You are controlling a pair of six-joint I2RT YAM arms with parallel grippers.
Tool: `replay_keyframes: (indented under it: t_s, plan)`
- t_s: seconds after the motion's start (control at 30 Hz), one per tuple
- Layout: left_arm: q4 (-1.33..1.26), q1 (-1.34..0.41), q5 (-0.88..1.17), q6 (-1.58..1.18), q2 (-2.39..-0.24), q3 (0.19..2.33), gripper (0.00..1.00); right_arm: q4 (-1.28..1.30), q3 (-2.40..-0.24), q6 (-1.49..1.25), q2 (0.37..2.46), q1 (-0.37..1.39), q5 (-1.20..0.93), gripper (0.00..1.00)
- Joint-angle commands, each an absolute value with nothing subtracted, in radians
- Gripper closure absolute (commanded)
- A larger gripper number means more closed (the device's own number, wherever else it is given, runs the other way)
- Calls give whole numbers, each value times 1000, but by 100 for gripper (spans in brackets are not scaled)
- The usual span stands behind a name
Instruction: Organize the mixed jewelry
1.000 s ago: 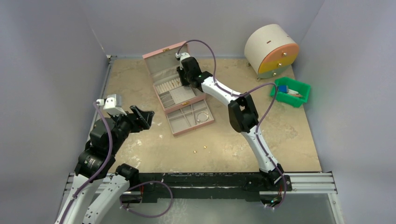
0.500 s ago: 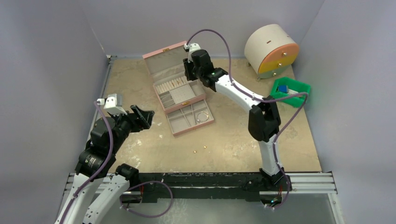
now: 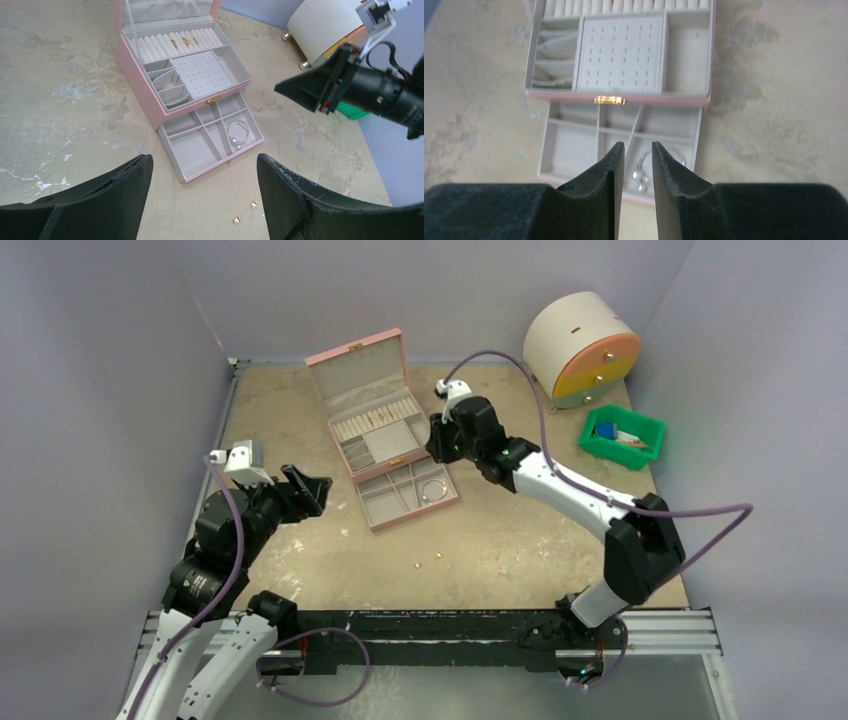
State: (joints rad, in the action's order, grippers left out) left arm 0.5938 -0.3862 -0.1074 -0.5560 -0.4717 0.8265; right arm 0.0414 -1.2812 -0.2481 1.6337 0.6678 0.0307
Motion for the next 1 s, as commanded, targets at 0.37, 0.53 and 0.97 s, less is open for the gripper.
replay_keyframes:
  t_s: [0.37,0.53,0.97]
  plan:
    - [558,-377,-83,-556,-522,830,25,-32,-802,-433,1318,867,82,72]
    - [558,-377,-87,-560,-515,827,25,-15,-738,-533,1310,967,171,69]
    - [559,-377,-80,-561,-518,825,25,60,-728,-850,1409,1091,340,68]
